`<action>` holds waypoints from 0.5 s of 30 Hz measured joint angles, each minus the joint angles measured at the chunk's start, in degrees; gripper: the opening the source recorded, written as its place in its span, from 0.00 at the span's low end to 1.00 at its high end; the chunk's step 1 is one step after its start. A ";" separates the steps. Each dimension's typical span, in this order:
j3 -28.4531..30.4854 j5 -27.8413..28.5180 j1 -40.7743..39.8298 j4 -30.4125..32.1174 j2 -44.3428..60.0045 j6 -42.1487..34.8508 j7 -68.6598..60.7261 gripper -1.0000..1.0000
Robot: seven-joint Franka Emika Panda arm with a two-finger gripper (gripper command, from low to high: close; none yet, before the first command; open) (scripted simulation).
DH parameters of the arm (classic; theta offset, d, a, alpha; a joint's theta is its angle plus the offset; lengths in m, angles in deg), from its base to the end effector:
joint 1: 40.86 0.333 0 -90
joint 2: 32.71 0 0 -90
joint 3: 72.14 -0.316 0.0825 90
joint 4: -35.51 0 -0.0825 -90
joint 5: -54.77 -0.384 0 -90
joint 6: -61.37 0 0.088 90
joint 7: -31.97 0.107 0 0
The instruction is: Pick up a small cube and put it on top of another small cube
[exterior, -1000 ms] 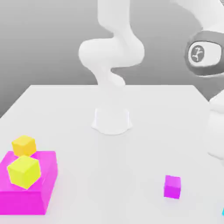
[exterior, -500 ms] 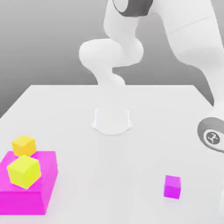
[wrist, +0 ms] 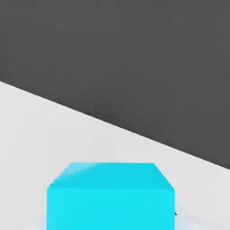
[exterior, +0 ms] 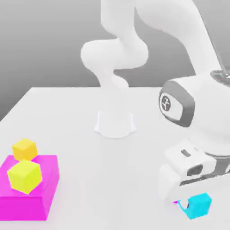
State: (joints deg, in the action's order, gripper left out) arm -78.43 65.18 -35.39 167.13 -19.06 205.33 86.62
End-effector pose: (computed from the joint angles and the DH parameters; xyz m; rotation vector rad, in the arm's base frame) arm 0.5154 0.1095 0.2438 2.9258 -0.9103 0.0415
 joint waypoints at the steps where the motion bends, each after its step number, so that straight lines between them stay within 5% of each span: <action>1: 1.39 -0.46 -1.23 1.17 -1.58 -0.32 0.73 0.00; 15: 21.52 -5.54 -30.77 19.34 -25.44 -4.46 15.89 0.00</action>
State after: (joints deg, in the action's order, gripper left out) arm -56.91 59.64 -66.16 186.46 -44.50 200.87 102.51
